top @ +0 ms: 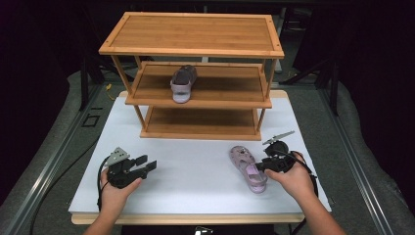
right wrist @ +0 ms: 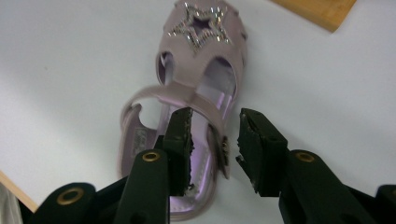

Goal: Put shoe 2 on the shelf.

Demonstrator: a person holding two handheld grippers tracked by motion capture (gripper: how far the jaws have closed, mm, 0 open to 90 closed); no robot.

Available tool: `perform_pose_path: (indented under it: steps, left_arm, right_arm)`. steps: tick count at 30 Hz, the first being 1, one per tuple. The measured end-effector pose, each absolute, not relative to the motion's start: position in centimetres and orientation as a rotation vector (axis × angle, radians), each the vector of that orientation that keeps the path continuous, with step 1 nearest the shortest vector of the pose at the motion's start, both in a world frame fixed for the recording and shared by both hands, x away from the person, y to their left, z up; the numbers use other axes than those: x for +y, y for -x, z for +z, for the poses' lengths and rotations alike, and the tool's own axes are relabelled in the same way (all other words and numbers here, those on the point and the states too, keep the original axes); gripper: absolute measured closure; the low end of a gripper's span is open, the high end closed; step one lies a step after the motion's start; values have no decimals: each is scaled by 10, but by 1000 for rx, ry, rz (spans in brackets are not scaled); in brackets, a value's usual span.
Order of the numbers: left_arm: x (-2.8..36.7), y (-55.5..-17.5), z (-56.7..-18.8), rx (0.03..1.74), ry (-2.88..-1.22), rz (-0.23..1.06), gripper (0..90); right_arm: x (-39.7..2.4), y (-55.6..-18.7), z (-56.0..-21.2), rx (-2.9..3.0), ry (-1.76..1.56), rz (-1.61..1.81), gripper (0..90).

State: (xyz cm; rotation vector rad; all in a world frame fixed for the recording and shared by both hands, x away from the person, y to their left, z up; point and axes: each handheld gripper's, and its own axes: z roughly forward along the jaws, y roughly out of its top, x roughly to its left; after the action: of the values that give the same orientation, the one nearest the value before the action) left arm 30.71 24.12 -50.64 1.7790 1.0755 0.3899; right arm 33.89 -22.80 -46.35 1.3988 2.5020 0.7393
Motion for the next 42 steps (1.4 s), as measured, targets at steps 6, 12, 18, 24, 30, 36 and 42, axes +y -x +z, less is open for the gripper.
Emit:
perform_pose_path:
  steps: [6, 12, 18, 24, 30, 36, 42]
  left_arm:
    - [241, -308, -507, 1077, -1786, 383, 491]
    - [239, -309, -509, 1083, -1799, 378, 490]
    - [238, -310, -511, 1084, -1805, 372, 489]
    - [237, -310, -511, 1086, -1807, 368, 488]
    - [239, -311, -512, 1090, -1809, 363, 488]
    - [239, -312, -512, 1091, -1816, 361, 488]
    - [238, -312, -513, 1093, -1816, 359, 488]
  right_arm:
    - [-225, -343, -469, 2559, -1386, 638, 680]
    - [-226, -351, -474, 2637, -1335, 503, 819]
    - [-227, -360, -469, 2687, -1315, 366, 802]
    - [-222, -371, -469, 2775, -1320, 303, 754]
    - [-216, -379, -474, 2809, -1313, 210, 756]
    - [-213, -381, -479, 2834, -1312, 175, 791]
    - [-210, -382, -479, 2821, -1283, 108, 818]
